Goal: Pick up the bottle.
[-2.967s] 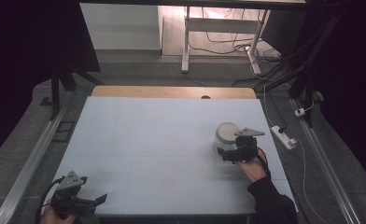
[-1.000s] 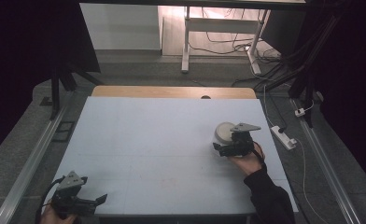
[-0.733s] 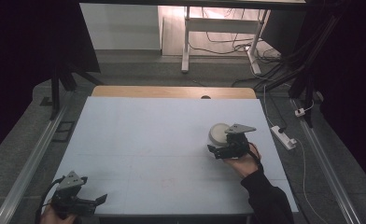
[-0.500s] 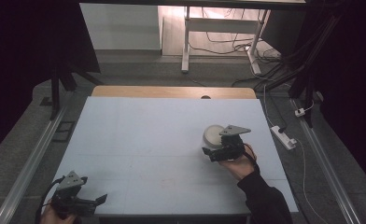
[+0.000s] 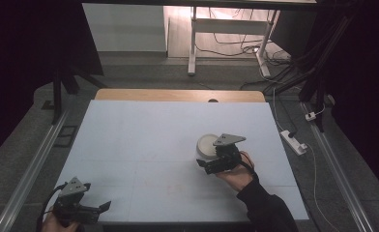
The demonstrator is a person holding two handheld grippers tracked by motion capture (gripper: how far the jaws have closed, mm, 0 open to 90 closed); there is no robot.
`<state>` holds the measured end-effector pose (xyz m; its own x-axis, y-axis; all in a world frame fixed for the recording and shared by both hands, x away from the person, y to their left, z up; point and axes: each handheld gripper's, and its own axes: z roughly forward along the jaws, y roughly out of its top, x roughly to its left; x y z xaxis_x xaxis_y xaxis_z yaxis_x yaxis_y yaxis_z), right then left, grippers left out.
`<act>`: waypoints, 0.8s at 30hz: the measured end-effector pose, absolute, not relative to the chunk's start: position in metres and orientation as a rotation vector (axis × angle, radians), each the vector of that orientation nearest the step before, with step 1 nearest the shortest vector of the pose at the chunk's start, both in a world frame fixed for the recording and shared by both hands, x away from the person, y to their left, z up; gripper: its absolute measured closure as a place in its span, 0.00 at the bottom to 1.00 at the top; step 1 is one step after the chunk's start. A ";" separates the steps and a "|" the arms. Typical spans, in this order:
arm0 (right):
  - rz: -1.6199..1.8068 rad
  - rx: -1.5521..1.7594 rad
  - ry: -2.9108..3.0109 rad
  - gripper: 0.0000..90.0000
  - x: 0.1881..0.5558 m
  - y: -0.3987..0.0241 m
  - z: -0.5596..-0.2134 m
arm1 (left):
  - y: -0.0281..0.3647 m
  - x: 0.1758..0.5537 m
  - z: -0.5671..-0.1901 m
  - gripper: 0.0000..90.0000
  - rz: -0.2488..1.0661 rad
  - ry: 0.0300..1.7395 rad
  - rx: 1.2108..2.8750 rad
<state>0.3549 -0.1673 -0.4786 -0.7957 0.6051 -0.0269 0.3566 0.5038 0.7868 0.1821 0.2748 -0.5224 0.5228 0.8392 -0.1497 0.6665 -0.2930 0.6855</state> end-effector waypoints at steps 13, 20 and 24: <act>1.207 0.754 2.500 0.07 0.345 -0.143 -0.477 | 0.275 0.182 -0.522 0.00 0.308 1.223 2.050; 1.207 0.711 2.521 0.07 0.341 -0.129 -0.478 | 0.275 0.182 -0.522 0.00 0.307 1.222 2.049; 1.217 0.690 2.533 0.07 0.339 -0.121 -0.479 | 0.275 0.182 -0.522 0.00 0.306 1.221 2.049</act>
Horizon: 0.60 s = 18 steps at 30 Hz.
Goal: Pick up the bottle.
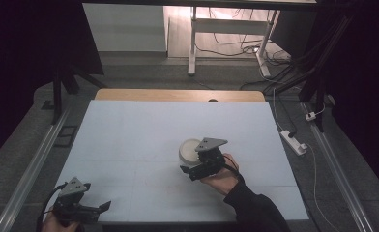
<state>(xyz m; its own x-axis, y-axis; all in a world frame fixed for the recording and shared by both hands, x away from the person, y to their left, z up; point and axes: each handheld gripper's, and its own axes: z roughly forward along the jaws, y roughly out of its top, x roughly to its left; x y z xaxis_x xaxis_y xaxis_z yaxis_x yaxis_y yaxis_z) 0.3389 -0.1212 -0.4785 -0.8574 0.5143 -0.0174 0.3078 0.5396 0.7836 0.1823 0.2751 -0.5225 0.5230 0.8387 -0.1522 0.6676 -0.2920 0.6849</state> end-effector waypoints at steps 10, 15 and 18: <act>1.221 0.634 2.571 0.07 0.332 -0.104 -0.480 | 0.275 0.182 -0.522 0.00 0.308 1.218 2.050; 1.211 0.597 2.587 0.07 0.328 -0.097 -0.481 | 0.275 0.182 -0.522 0.00 0.305 1.215 2.052; 1.210 0.582 2.595 0.07 0.326 -0.094 -0.481 | 0.275 0.182 -0.522 0.00 0.305 1.214 2.053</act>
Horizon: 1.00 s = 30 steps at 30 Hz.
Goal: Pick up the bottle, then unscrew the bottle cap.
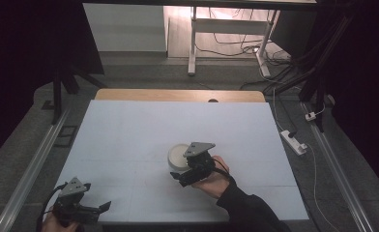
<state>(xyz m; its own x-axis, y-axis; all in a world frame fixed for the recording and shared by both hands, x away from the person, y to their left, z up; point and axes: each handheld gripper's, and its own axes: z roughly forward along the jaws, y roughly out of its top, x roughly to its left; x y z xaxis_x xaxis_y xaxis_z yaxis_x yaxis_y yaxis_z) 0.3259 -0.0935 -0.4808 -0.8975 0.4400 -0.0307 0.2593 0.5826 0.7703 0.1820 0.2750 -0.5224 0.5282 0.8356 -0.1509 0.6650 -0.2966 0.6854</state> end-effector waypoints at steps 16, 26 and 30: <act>1.219 0.566 2.595 0.07 0.324 -0.093 -0.481 | 0.279 0.182 -0.522 0.00 0.271 1.200 2.019; 1.223 0.548 2.597 0.07 0.322 -0.094 -0.480 | 0.276 0.183 -0.516 0.00 0.299 1.152 2.019; 1.228 0.545 2.597 0.07 0.322 -0.094 -0.480 | 0.275 0.186 -0.512 0.00 0.306 1.111 2.017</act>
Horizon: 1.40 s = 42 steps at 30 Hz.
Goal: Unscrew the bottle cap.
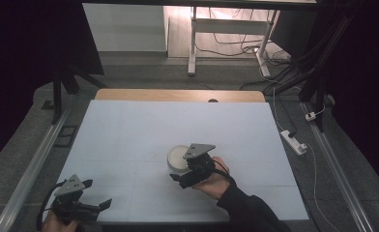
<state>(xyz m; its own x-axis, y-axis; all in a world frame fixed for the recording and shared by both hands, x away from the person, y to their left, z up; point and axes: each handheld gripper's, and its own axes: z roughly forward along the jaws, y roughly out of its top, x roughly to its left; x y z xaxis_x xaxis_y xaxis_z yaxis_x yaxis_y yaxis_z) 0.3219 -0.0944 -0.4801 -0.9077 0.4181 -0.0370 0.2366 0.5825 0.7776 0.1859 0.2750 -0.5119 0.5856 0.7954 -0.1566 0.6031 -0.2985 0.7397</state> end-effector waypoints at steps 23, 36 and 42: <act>1.244 0.497 2.607 0.07 0.318 -0.095 -0.479 | 0.239 0.228 -0.493 0.00 0.251 0.857 2.030; 1.256 0.475 2.614 0.07 0.317 -0.095 -0.480 | 0.201 0.259 -0.474 0.00 0.260 0.716 2.122; 1.258 0.455 2.621 0.07 0.317 -0.095 -0.480 | 0.185 0.270 -0.464 0.00 0.257 0.633 2.148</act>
